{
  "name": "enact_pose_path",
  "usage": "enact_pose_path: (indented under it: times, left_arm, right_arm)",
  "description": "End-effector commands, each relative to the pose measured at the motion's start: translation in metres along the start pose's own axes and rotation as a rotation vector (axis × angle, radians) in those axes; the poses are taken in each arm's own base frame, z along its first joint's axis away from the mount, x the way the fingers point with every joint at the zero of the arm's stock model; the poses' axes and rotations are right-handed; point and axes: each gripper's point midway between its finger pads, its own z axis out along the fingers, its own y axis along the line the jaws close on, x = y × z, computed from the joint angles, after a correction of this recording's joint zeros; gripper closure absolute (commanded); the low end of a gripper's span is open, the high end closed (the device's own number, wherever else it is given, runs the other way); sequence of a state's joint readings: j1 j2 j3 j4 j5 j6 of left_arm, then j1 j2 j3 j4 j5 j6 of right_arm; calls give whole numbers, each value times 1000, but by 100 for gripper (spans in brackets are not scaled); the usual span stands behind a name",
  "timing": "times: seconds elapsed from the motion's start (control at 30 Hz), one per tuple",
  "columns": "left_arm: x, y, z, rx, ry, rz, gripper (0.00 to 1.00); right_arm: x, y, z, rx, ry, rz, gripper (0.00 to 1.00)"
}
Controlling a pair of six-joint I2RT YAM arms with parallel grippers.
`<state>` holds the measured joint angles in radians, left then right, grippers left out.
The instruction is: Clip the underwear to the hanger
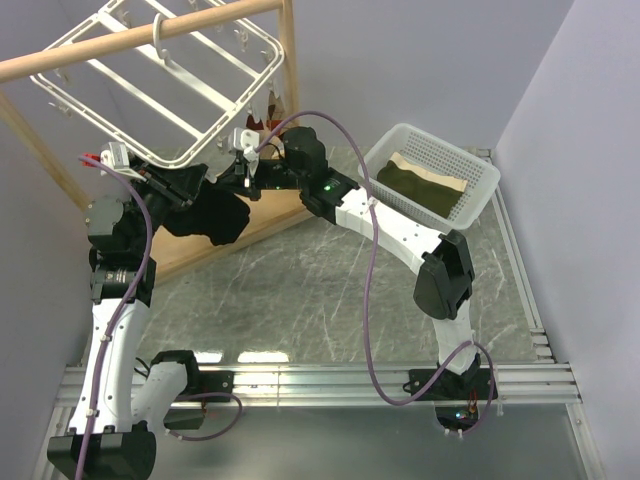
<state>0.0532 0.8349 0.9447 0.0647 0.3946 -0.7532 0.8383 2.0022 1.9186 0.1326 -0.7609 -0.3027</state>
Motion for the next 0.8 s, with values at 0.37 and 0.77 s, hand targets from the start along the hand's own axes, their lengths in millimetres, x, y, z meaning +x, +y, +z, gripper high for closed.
enact_pose_path:
  times: [0.37, 0.77]
  left_arm:
    - [-20, -9, 2, -7, -40, 21, 93]
    - [-29, -12, 0, -12, -71, 37, 75]
  right_arm:
    - [-55, -3, 4, -8, -104, -65, 100]
    - [-61, -4, 7, -12, -109, -58, 100]
